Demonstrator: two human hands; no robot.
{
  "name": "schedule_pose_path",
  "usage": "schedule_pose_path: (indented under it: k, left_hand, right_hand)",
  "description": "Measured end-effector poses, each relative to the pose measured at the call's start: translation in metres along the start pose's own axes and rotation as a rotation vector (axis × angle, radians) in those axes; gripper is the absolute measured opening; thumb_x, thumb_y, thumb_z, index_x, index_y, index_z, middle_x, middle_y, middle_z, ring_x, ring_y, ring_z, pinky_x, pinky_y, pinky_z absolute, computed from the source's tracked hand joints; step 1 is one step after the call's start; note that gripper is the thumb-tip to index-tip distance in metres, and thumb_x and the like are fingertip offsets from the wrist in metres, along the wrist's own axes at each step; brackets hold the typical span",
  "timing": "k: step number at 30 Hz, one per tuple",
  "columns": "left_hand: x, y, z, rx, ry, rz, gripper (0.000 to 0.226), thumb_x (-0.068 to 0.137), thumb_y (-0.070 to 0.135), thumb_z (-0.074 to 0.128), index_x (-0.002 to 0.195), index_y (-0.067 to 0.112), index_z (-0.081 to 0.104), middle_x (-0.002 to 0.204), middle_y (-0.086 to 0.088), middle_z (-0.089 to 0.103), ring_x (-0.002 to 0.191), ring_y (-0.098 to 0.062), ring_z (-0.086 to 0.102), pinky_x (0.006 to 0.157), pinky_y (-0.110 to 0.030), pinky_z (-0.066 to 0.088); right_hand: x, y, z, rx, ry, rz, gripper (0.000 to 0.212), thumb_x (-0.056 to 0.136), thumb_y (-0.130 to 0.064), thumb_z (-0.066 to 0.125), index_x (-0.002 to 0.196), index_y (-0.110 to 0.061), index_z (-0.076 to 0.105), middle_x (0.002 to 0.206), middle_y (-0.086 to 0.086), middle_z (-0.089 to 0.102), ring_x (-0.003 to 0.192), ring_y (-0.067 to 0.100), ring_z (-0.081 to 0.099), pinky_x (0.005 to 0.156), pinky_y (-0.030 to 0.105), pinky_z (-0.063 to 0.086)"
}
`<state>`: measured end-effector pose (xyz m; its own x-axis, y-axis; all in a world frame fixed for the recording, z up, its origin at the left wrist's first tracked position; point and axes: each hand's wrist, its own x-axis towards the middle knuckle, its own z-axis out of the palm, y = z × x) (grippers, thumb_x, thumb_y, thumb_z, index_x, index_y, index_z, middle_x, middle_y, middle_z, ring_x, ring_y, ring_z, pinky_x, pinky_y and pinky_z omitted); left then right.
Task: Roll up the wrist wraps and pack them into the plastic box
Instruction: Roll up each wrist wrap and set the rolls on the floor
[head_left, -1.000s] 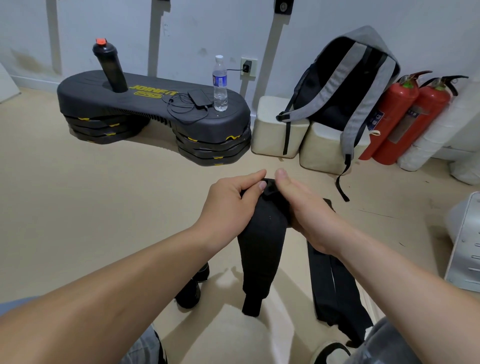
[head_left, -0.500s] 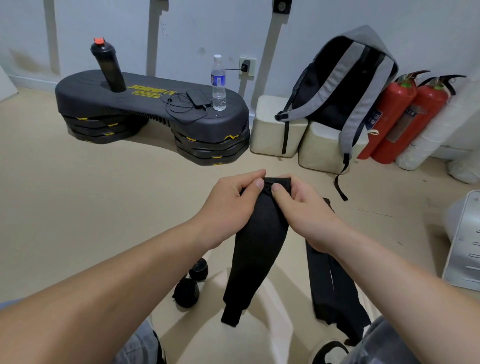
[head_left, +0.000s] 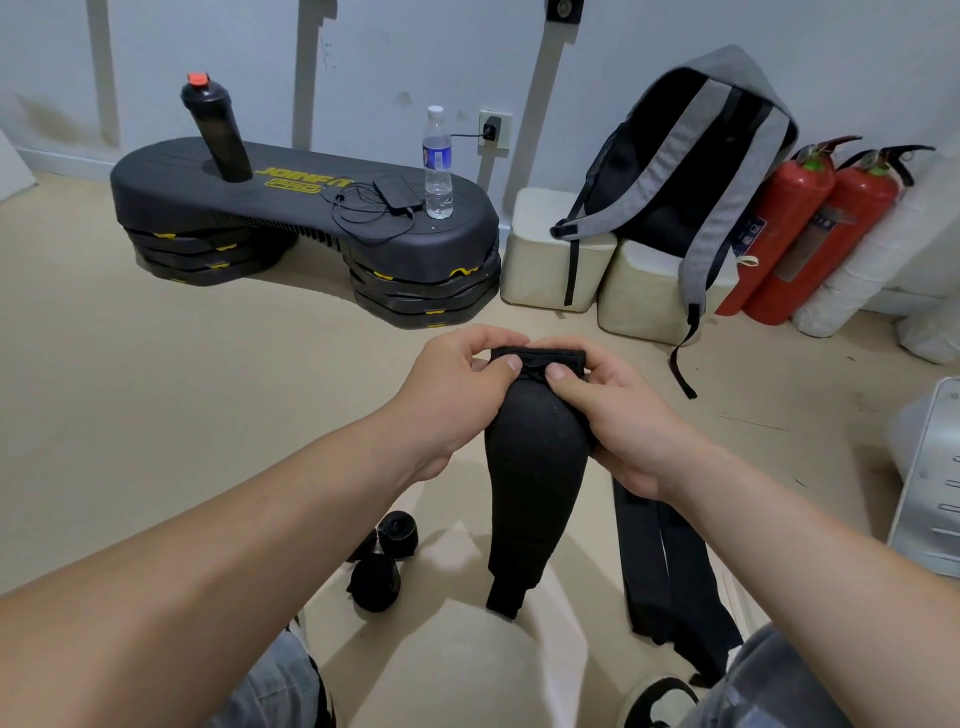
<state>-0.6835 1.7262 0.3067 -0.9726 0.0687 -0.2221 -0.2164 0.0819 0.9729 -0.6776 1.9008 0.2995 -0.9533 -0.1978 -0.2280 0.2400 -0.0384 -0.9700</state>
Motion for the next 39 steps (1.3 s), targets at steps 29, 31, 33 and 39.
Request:
schedule_pose_path:
  k: [29, 31, 33, 39]
  left_hand:
    - [0.002, -0.006, 0.001, -0.084, 0.040, 0.065, 0.035, 0.102, 0.010, 0.067, 0.135, 0.024, 0.068, 0.116, -0.001, 0.078, 0.102, -0.015, 0.075, 0.086, -0.026, 0.059]
    - [0.000, -0.009, 0.001, -0.058, 0.044, 0.068, 0.027, 0.102, 0.010, 0.068, 0.125, 0.021, 0.072, 0.111, 0.001, 0.080, 0.105, -0.016, 0.076, 0.083, -0.024, 0.059]
    - [0.000, -0.011, 0.001, -0.035, 0.038, 0.074, 0.023, 0.101, 0.009, 0.070, 0.119, 0.021, 0.074, 0.109, 0.000, 0.080, 0.105, -0.017, 0.076, 0.084, -0.026, 0.059]
    - [0.000, -0.008, 0.000, -0.063, -0.004, 0.095, 0.030, 0.099, 0.014, 0.074, 0.127, 0.025, 0.072, 0.119, -0.001, 0.078, 0.114, -0.021, 0.073, 0.102, -0.045, 0.060]
  right_hand:
    - [0.006, -0.005, -0.010, -0.017, -0.070, 0.126, 0.032, 0.108, -0.037, 0.057, 0.128, -0.014, 0.068, 0.119, 0.008, 0.078, 0.114, 0.024, 0.074, 0.097, 0.037, 0.057]
    - [0.005, -0.004, -0.012, -0.052, -0.052, 0.126, 0.024, 0.107, -0.031, 0.059, 0.121, -0.015, 0.069, 0.107, 0.006, 0.079, 0.098, 0.020, 0.075, 0.088, 0.035, 0.056]
    - [0.005, -0.002, -0.011, -0.053, -0.031, 0.103, 0.015, 0.106, -0.020, 0.062, 0.117, -0.014, 0.070, 0.100, 0.009, 0.077, 0.091, 0.021, 0.072, 0.082, 0.035, 0.055]
    - [0.007, -0.001, -0.009, -0.024, 0.073, 0.016, 0.016, 0.104, -0.005, 0.061, 0.112, -0.015, 0.070, 0.108, 0.022, 0.073, 0.096, 0.030, 0.071, 0.091, 0.048, 0.058]
